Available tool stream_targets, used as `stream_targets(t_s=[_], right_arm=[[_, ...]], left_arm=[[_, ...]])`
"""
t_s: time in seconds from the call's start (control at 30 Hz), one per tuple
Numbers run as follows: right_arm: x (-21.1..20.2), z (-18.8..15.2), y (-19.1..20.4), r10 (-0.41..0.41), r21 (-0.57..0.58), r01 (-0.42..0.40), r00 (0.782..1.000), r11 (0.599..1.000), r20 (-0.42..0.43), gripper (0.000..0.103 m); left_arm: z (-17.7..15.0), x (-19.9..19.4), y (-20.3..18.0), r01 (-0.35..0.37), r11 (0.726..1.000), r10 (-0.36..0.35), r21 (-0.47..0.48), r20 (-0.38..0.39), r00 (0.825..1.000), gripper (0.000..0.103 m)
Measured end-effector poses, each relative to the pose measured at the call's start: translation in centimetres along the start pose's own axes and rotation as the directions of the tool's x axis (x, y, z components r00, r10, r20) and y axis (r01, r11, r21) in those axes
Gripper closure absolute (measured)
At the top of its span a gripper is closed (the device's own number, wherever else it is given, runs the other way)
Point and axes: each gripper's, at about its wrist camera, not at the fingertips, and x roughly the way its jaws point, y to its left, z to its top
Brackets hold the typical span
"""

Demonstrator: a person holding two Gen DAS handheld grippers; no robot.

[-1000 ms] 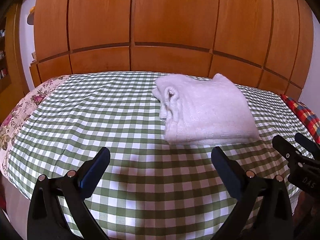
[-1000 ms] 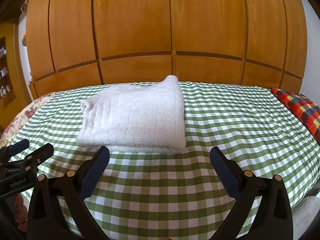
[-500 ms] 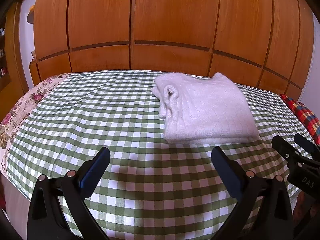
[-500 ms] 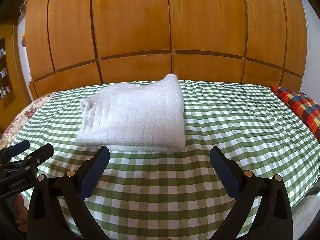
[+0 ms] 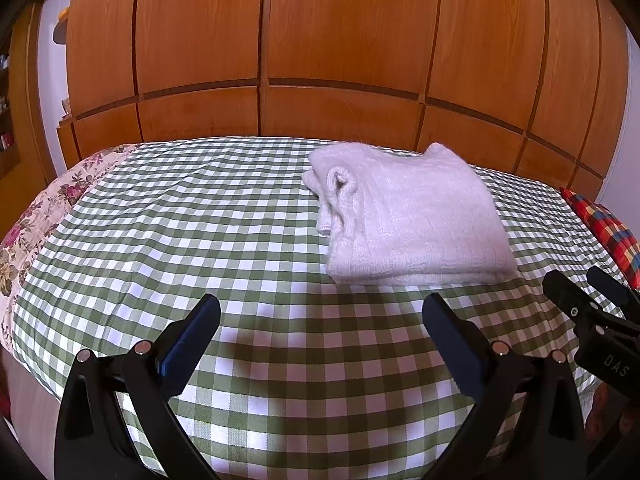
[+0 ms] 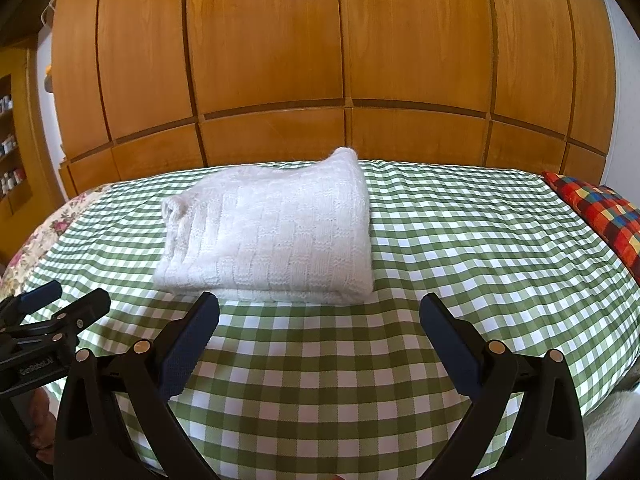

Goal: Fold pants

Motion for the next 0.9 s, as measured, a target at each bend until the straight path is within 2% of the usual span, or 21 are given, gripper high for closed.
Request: stream_targets(t_s=[0.9], right_arm=[[0.6, -0.2, 0.0, 0.009, 0.001, -0.009, 1.0, 1.0, -0.025, 0.004]], left_arm=[[-0.4, 1.3, 0.0, 0.02, 0.999, -0.021, -0.025, -0.058, 0.998, 0.002]])
